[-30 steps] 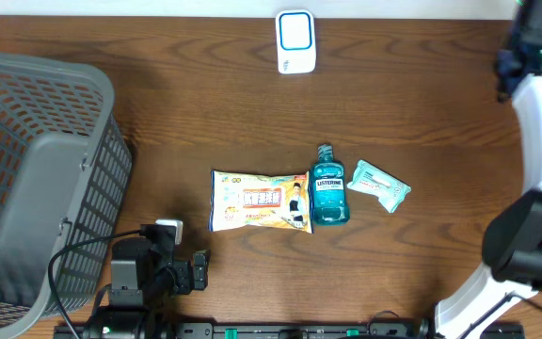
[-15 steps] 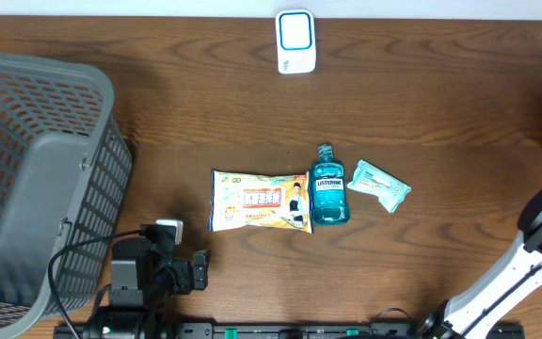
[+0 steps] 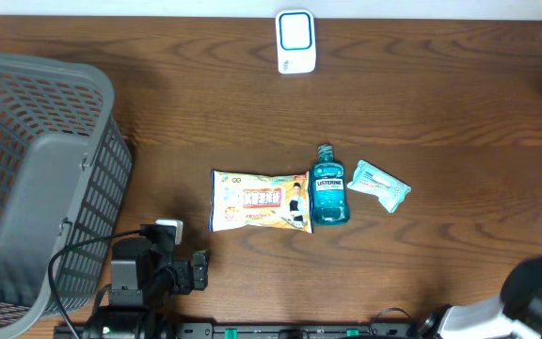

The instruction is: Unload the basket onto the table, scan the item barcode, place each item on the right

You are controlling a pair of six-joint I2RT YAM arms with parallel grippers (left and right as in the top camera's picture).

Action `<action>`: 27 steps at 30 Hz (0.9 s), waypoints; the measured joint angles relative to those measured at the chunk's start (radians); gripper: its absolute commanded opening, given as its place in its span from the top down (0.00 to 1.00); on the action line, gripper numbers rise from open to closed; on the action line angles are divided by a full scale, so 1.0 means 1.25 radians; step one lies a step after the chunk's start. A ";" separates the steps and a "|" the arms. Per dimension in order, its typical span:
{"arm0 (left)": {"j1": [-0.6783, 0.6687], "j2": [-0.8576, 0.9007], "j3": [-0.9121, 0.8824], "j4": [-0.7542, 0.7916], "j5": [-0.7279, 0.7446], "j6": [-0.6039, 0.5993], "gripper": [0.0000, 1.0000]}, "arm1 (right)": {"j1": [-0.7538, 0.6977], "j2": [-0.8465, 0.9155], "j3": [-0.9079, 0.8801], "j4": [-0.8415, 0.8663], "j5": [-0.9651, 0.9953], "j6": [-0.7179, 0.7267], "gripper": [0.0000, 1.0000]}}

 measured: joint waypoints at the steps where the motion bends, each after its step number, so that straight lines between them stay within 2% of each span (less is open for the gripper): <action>1: 0.000 0.000 0.000 0.000 0.000 0.000 0.01 | 0.004 -0.028 0.003 -0.017 -0.071 0.001 0.01; 6: 0.000 0.000 0.000 0.000 0.000 0.000 0.00 | 0.055 -0.092 0.007 -0.147 -0.370 -0.010 0.01; 10: 0.000 0.000 0.000 0.000 0.000 0.000 0.01 | 0.142 -0.076 0.007 -0.255 -0.486 -0.052 0.01; 17: 0.000 0.000 0.000 0.000 0.000 0.000 0.01 | 0.267 -0.066 0.005 -0.408 -0.546 -0.212 0.01; 23: 0.000 0.000 0.000 0.000 0.000 0.000 0.01 | 0.294 -0.117 0.001 -0.530 -0.510 -0.265 0.01; 27: 0.000 0.000 0.000 0.000 0.000 0.000 0.01 | 0.294 -0.211 0.000 -0.582 -0.492 -0.275 0.01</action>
